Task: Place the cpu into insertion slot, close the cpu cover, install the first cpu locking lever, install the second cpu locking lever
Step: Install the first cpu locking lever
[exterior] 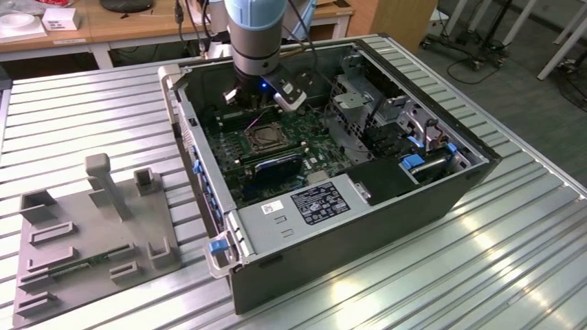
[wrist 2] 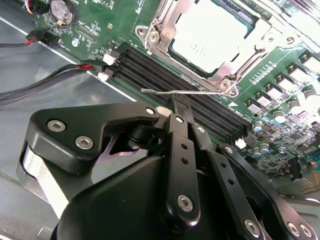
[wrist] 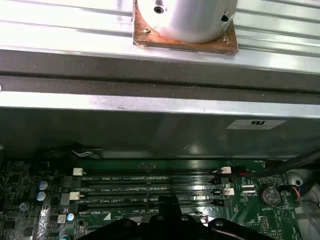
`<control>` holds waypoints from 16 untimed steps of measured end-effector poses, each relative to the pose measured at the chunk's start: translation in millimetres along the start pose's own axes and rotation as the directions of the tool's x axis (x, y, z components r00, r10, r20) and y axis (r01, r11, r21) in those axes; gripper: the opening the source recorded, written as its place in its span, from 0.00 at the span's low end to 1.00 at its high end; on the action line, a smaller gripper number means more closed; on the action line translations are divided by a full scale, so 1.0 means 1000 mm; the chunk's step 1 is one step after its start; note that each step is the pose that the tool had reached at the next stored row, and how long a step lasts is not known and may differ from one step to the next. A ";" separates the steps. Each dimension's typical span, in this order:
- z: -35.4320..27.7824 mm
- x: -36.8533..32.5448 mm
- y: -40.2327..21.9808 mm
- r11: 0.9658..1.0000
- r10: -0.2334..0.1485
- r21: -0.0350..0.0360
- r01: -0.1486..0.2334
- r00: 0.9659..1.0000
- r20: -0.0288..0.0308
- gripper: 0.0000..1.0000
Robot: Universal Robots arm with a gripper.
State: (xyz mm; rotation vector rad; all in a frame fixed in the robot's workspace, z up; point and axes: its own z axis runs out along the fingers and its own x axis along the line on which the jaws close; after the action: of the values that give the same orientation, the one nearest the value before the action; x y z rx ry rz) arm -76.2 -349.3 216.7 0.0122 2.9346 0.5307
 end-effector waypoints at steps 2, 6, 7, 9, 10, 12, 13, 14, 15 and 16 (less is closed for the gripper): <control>0.0006 0.0001 -0.0002 1.000 0.000 0.000 0.000 1.000 0.000 0.11; 0.0026 0.0004 -0.0010 1.000 0.000 0.000 0.000 1.000 0.000 0.11; 0.0031 0.0005 -0.0012 1.000 0.000 0.000 0.000 1.000 0.000 0.11; 0.0031 0.0005 -0.0012 1.000 0.000 0.000 0.000 1.000 0.000 0.11; 0.0032 0.0005 -0.0012 1.000 0.000 0.000 0.000 1.000 0.000 0.11; 0.0033 0.0005 -0.0013 1.000 0.000 0.000 0.000 1.000 0.000 0.11; 0.0034 0.0005 -0.0013 1.000 0.000 0.000 0.000 1.000 0.000 0.11; 0.0036 0.0006 -0.0014 1.000 0.000 0.000 0.000 1.000 0.000 0.11; 0.0041 0.0006 -0.0015 1.000 0.000 0.000 0.000 1.000 0.000 0.11; 0.0045 0.0006 -0.0016 1.000 0.000 0.000 0.000 1.000 0.000 0.11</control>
State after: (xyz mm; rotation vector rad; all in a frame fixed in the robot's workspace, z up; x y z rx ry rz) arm -76.0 -349.3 211.9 0.0121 2.9343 0.5312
